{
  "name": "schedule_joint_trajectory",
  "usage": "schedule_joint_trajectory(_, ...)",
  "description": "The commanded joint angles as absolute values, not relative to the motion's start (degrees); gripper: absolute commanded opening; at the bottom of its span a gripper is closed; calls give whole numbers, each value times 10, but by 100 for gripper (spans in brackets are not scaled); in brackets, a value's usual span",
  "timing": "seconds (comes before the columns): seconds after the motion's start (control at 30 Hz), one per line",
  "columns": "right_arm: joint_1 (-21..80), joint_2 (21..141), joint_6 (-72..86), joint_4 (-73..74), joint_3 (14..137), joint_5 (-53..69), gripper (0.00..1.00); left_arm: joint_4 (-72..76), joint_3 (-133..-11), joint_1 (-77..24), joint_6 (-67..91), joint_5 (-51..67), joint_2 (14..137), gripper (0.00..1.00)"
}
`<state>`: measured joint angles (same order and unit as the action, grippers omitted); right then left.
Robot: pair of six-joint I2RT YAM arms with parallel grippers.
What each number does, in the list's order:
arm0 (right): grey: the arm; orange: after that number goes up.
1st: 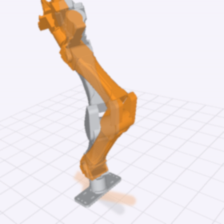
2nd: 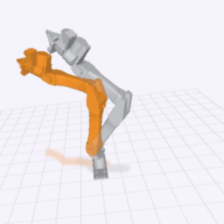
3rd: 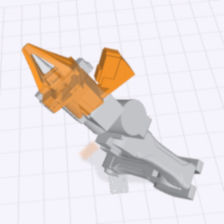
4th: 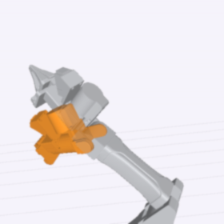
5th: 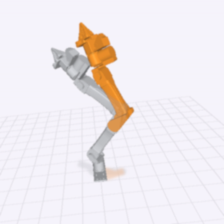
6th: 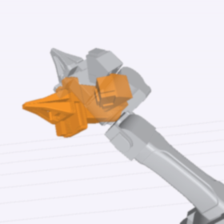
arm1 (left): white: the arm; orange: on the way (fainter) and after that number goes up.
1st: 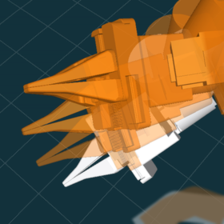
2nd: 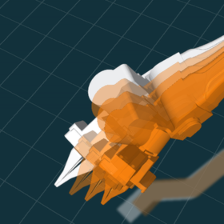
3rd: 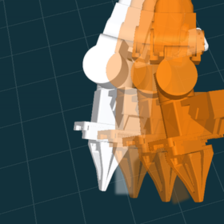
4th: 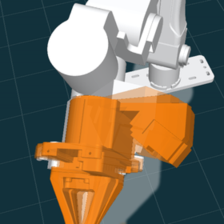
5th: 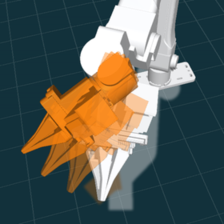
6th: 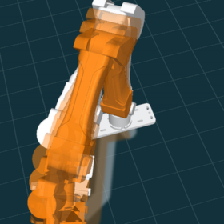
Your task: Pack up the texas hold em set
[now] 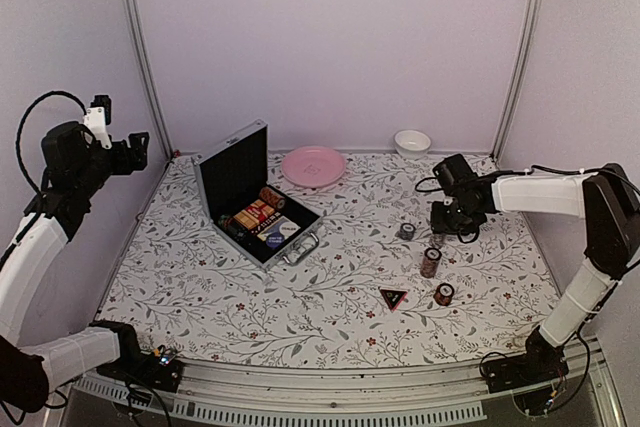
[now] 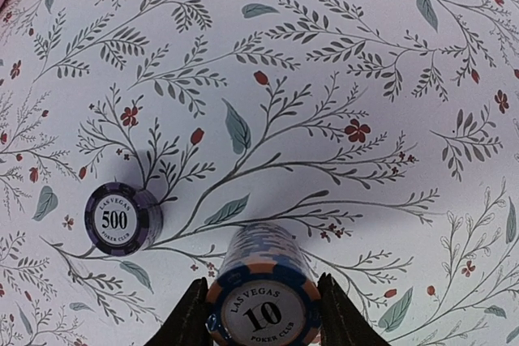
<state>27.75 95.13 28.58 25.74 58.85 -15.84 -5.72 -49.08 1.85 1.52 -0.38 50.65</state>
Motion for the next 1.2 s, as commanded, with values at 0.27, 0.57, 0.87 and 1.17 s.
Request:
schedule_joint_trajectory(0.27, 375, 865, 275, 25, 623, -95, 2, -49, -485, 13, 16, 11, 505, 97)
schedule_joint_trajectory(0.57, 492, 1034, 180, -223, 685, -145, 2, -43, -480, 13, 17, 13, 495, 97)
schedule_joint_trajectory(0.87, 510, 1164, 142, -263, 780, -118, 2, -41, -478, 12, 18, 17, 490, 97)
schedule_joint_trajectory(1.17, 511, 1237, 115, -285, 840, -98, 2, -41, -477, 13, 18, 16, 490, 97)
